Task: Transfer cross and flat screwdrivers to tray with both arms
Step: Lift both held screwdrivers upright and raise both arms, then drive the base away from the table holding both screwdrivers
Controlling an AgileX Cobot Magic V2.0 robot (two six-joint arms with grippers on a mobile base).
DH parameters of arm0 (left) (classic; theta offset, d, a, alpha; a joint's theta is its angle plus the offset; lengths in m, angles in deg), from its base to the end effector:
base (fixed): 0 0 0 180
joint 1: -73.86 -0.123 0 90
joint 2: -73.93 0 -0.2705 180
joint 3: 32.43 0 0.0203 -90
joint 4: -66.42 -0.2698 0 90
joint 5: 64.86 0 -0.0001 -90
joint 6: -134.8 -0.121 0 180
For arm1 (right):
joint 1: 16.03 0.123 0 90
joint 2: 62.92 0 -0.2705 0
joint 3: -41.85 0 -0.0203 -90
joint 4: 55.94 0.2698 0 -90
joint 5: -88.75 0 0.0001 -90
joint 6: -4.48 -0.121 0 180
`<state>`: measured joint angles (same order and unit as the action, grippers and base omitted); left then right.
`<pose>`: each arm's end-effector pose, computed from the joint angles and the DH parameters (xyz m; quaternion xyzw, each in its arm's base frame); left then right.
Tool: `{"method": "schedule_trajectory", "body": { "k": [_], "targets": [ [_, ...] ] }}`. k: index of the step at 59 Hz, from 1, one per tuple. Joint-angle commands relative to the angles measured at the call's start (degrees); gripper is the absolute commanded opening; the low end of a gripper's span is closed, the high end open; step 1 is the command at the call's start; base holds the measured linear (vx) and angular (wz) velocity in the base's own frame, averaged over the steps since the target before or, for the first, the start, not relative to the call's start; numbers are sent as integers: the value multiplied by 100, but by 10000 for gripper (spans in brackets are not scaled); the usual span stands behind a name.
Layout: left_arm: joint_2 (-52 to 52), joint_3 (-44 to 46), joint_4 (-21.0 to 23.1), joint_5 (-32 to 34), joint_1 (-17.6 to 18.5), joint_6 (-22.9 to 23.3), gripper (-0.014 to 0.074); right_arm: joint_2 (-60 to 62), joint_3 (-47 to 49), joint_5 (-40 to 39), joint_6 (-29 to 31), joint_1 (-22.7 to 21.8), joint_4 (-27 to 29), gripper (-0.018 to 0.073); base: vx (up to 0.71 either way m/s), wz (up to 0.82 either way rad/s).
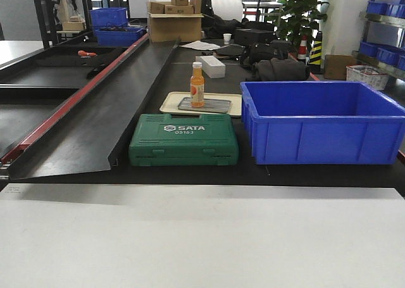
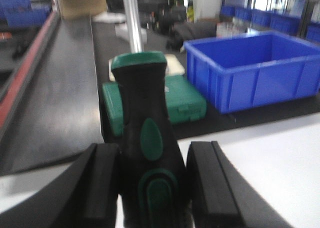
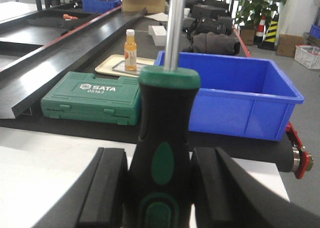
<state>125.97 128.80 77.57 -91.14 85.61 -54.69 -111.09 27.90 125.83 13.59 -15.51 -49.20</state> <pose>0.1951 -0.0512 0.4301 0.1013 0.7399 -0.1029 0.6570 0.1677 0.0101 0.4497 -0.0511 0.7586 0.0088 0.6495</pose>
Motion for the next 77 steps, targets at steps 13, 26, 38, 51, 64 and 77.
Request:
{"method": "schedule_trajectory", "body": {
  "k": [13,26,38,51,64,77],
  "targets": [
    [-318,168,61,586,28,-26,1,100,162,-441,27,-6,6,-8,0,0],
    [-313,168,66,542,28,-26,2,100,162,-484,-145,-6,119,-8,0,0],
    [-313,168,66,542,28,-26,3,100,162,-484,-145,-6,123,-8,0,0],
    [-313,168,71,547,28,-26,3,100,162,-484,-145,-6,134,-8,0,0],
    [-313,168,71,547,28,-26,3,100,162,-478,-145,-6,133,-8,0,0],
    [-313,168,71,547,28,-26,3,92,162,-479,-145,-6,133,-8,-1,0]
  ]
}}
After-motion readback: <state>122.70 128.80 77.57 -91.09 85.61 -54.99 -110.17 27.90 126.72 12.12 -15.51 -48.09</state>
